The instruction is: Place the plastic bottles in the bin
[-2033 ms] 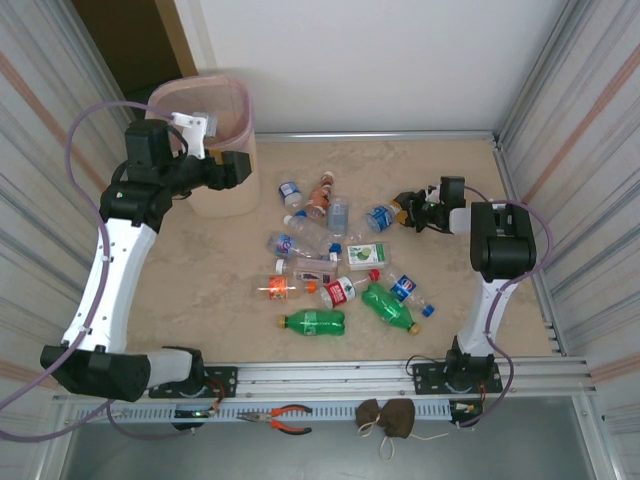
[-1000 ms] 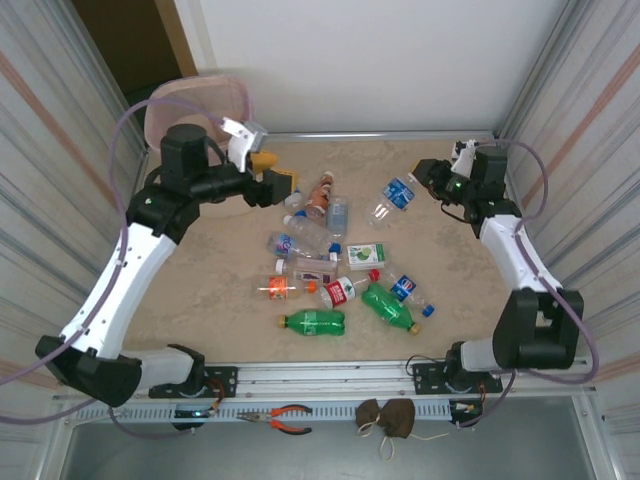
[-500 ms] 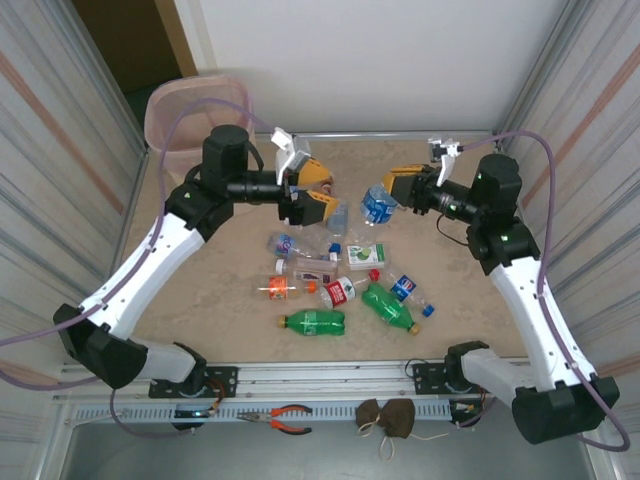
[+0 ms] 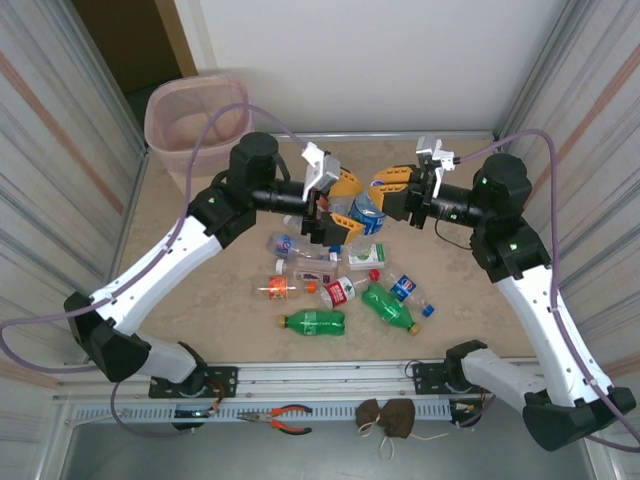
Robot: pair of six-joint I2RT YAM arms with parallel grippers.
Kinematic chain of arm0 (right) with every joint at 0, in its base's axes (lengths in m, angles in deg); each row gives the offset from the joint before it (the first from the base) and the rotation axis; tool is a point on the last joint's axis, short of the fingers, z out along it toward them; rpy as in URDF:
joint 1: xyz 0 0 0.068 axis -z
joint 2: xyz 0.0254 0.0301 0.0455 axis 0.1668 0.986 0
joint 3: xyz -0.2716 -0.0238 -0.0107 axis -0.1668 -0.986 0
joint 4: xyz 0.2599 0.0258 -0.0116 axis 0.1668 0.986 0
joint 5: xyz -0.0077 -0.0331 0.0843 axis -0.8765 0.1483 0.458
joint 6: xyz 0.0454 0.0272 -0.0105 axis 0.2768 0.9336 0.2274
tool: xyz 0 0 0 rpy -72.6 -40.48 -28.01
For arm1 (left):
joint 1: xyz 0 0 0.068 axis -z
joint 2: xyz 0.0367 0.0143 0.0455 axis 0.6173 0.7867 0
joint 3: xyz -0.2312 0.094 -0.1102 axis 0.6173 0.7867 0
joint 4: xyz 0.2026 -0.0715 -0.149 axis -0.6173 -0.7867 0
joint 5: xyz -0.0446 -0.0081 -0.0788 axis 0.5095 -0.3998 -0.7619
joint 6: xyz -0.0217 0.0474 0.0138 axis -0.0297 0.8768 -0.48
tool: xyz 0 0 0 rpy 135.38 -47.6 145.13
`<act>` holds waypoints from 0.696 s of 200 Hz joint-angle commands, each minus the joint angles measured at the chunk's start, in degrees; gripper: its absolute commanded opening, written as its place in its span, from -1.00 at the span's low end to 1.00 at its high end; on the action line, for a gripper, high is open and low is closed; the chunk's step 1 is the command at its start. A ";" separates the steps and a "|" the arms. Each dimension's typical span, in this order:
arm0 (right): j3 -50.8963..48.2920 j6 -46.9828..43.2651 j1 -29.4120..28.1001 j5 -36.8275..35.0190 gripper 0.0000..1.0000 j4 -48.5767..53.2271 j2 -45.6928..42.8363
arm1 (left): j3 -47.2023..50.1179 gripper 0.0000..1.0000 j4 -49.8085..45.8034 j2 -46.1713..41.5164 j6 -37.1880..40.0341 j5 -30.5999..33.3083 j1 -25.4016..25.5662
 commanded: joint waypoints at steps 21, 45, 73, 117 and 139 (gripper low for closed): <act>2.93 -2.68 -2.03 1.04 -1.00 -0.20 -0.36 | -2.80 0.68 0.70 1.73 1.49 -1.06 1.57; 3.61 -3.33 -2.75 0.80 -1.00 0.36 -0.26 | -3.29 0.62 0.32 2.16 1.63 -1.96 1.73; 4.18 -3.69 -3.21 1.00 -1.00 0.66 -0.18 | -3.33 0.57 0.01 2.40 1.96 -2.38 1.74; 4.34 -3.94 -3.50 0.39 -1.00 0.94 -0.17 | -3.43 0.49 -0.81 2.88 2.17 -3.53 1.73; 4.36 -3.87 -3.54 0.18 -1.00 0.94 -0.32 | -3.47 0.46 -1.51 3.02 2.37 -3.54 1.73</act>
